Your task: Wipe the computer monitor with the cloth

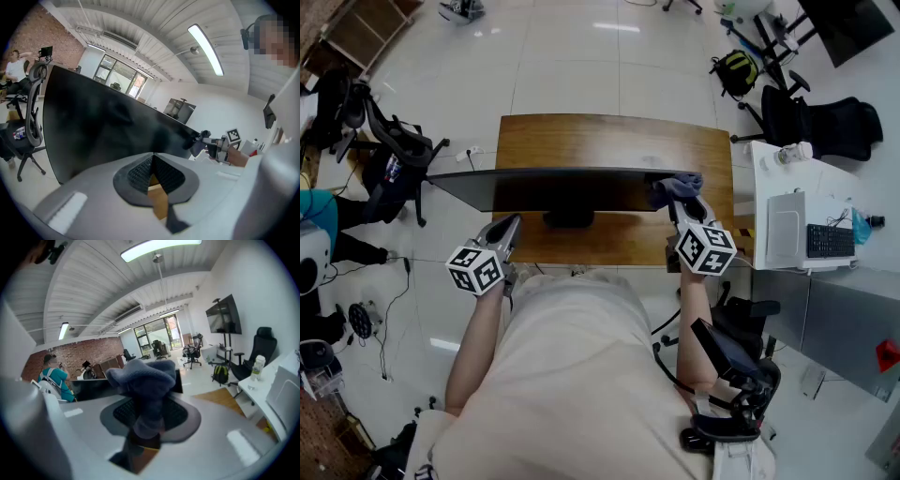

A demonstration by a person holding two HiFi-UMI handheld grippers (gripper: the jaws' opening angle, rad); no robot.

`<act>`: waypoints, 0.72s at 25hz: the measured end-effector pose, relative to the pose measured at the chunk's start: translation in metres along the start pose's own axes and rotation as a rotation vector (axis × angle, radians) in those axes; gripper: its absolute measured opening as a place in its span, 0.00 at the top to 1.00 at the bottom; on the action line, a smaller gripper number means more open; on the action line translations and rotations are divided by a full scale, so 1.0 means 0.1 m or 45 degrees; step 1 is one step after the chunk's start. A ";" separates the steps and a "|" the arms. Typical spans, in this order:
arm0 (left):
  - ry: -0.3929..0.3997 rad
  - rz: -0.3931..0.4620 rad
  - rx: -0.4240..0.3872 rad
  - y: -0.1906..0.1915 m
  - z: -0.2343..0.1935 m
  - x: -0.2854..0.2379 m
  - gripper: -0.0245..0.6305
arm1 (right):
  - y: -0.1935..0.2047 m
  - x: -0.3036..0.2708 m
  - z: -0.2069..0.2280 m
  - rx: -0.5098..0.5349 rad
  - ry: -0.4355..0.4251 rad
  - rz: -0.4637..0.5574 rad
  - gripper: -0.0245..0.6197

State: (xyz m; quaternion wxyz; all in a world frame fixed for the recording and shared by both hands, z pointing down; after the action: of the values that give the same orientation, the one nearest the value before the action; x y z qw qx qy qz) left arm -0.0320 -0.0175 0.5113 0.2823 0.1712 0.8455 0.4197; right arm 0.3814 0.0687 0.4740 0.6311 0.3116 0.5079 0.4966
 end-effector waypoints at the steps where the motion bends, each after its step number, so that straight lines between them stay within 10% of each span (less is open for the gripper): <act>1: -0.001 -0.002 -0.001 0.00 -0.01 0.00 0.97 | 0.00 0.01 0.04 0.002 0.013 0.003 0.78; 18: -0.045 -0.036 -0.008 0.07 -0.07 0.05 0.97 | 0.43 -0.08 0.38 0.134 0.104 -0.084 0.78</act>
State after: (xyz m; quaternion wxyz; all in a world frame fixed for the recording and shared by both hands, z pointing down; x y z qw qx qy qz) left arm -0.0398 -0.0150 0.5186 0.3037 0.1657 0.8414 0.4151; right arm 0.4045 0.0789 0.5260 0.6086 0.3071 0.5685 0.4605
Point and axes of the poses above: the fingertips, and each gripper's own axes: x backward along the fingers, z to its right, y out of its underside, the point moved 7 cm from there along x, backward along the fingers, and after that the axes turned 7 degrees about z, right-handed, at the moved point
